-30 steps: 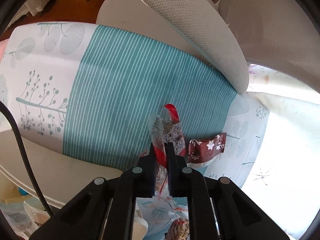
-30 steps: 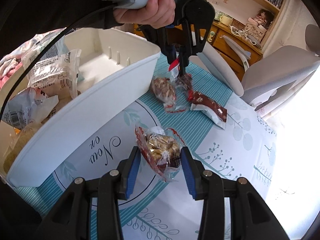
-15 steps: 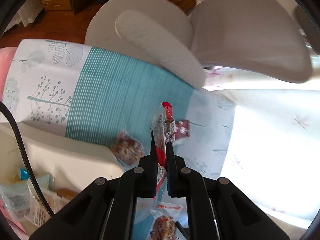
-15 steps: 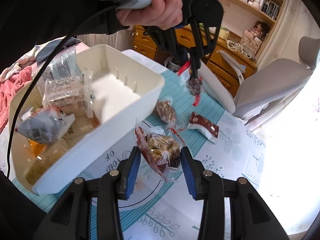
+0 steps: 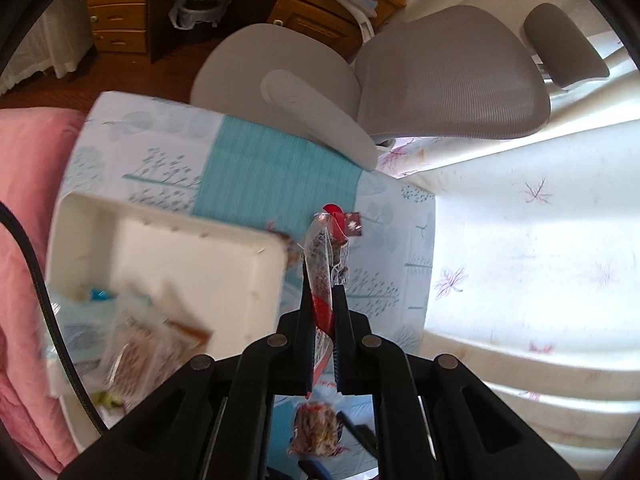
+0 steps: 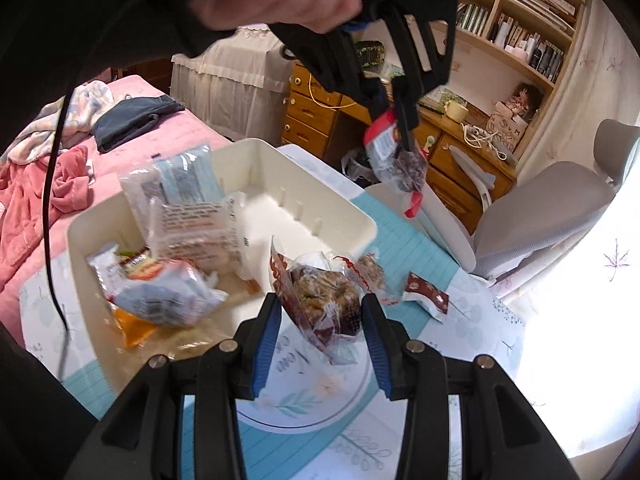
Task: Organize snacks
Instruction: 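Lift the snack stick and nut candy bag and carry them over the tray, then release the snack stick and nut candy bag into the tray, then move both open grippers toward the red snowflake candy and remaining nut bag, then grasp the red snowflake candy with the right gripper while the left grasps the nut candy bag, then lift both candies and carry them over the white tray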
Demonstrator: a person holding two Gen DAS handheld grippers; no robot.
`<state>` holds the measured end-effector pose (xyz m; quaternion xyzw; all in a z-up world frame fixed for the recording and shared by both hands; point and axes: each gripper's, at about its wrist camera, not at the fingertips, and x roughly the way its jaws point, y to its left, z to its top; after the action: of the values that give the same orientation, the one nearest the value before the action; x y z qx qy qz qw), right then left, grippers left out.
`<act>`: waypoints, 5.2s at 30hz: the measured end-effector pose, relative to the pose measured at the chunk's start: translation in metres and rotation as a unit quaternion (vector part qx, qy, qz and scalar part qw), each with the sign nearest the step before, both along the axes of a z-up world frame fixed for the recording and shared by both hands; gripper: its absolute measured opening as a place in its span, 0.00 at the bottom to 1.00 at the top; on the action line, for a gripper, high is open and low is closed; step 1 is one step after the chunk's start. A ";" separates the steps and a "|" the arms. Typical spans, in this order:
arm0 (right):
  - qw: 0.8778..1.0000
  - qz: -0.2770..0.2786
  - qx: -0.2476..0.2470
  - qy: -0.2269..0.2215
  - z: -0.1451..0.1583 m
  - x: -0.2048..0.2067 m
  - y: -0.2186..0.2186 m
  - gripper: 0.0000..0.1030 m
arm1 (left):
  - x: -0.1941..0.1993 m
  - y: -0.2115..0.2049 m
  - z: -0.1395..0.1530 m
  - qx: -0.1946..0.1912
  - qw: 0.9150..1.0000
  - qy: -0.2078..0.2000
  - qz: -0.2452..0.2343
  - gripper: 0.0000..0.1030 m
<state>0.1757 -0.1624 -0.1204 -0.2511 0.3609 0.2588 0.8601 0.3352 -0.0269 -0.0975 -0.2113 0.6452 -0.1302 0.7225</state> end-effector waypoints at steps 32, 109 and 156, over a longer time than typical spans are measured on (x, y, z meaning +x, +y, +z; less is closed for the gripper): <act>0.964 -0.115 0.144 0.194 -0.014 0.018 0.050 0.58 | -0.118 0.140 -0.050 0.062 0.994 0.026 0.082 0.40; 0.998 0.055 0.012 0.022 -0.138 0.202 -0.119 0.61 | -0.019 -0.104 -0.177 0.086 0.894 -0.039 0.437 0.71; 0.982 -0.087 0.099 0.135 -0.118 0.184 -0.171 0.06 | -0.011 -0.104 -0.198 0.164 0.925 0.065 0.338 0.36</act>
<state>0.3598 -0.3334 -0.2386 -0.0944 0.4671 0.2489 0.8432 0.3243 -0.1304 -0.2951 -0.3036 0.5939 0.2429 0.7044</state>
